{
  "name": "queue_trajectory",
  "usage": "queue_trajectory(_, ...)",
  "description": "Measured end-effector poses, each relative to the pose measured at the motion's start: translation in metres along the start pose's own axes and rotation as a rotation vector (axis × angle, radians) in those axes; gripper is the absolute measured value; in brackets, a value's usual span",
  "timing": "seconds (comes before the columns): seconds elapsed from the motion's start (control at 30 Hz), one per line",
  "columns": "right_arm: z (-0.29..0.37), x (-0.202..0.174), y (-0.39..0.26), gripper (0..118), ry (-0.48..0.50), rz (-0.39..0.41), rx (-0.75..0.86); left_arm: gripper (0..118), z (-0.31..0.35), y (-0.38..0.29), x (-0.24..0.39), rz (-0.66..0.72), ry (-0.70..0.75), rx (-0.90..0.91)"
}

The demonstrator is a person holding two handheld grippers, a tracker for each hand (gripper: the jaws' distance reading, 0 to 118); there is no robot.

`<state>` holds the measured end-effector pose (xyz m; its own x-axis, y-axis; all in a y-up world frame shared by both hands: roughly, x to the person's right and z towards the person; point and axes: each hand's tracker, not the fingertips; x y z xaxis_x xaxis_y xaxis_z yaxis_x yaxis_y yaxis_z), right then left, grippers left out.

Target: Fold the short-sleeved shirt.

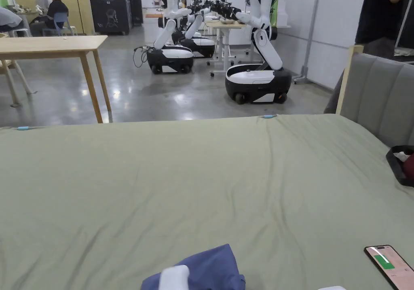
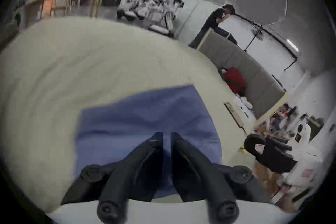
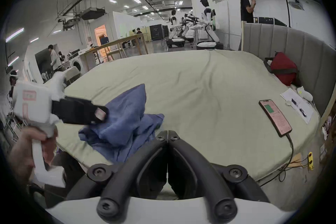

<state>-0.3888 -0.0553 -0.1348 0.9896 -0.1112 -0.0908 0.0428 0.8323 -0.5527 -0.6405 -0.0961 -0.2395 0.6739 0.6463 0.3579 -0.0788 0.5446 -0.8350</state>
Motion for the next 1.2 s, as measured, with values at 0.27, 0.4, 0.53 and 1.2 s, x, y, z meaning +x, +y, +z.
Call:
queue_trajectory(0.27,-0.024,-0.020,0.016,0,0.081,-0.005,0.002,10,0.009,-0.011,0.004,-0.012,0.027,0.032)
queue_trajectory(0.4,-0.075,-0.032,0.019,0,0.212,-0.097,-0.056,10,0.079,-0.001,-0.012,-0.058,0.081,0.167)
queue_trajectory(0.53,-0.111,-0.032,0.001,0,0.297,-0.071,-0.111,86,0.119,-0.002,-0.059,0.041,0.102,0.169)
queue_trajectory(1.2,-0.097,-0.010,-0.004,0,0.183,-0.155,-0.099,20,0.078,0.008,-0.136,0.454,-0.101,0.131)
